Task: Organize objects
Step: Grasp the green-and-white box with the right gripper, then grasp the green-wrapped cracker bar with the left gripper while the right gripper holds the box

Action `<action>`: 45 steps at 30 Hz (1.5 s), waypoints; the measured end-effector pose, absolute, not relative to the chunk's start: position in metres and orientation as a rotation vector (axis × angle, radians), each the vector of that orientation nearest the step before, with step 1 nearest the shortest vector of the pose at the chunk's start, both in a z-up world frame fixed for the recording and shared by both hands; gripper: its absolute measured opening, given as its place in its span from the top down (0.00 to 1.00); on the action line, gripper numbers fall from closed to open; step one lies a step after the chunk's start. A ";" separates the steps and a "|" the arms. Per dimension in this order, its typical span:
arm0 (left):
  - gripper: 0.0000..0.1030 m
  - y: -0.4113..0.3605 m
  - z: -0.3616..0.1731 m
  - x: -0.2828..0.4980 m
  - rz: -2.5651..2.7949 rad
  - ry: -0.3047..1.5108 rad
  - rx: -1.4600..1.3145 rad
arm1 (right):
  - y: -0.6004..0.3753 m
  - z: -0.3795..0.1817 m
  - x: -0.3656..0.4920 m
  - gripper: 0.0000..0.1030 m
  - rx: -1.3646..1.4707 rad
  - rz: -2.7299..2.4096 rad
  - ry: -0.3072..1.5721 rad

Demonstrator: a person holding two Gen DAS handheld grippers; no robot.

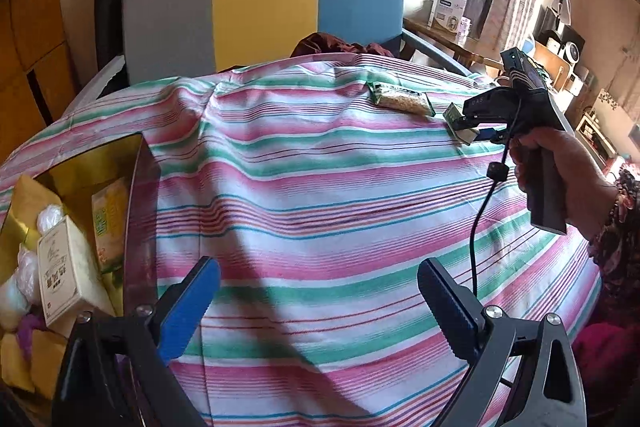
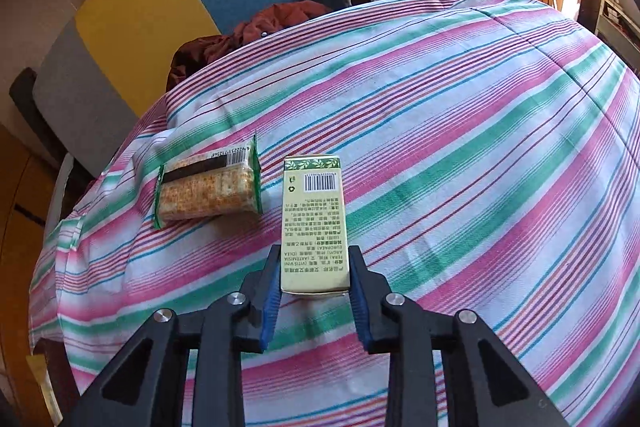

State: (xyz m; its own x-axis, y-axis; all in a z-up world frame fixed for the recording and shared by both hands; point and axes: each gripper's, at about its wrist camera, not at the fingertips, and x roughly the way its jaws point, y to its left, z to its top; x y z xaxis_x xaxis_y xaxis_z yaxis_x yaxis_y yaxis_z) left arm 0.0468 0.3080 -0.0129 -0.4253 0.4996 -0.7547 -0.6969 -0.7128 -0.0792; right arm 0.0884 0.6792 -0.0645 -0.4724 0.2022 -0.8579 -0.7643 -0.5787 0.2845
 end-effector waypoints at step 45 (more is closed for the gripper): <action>0.34 0.611 -0.064 -0.092 2.096 0.347 -1.449 | 0.694 -0.028 0.162 0.71 -0.916 2.172 1.017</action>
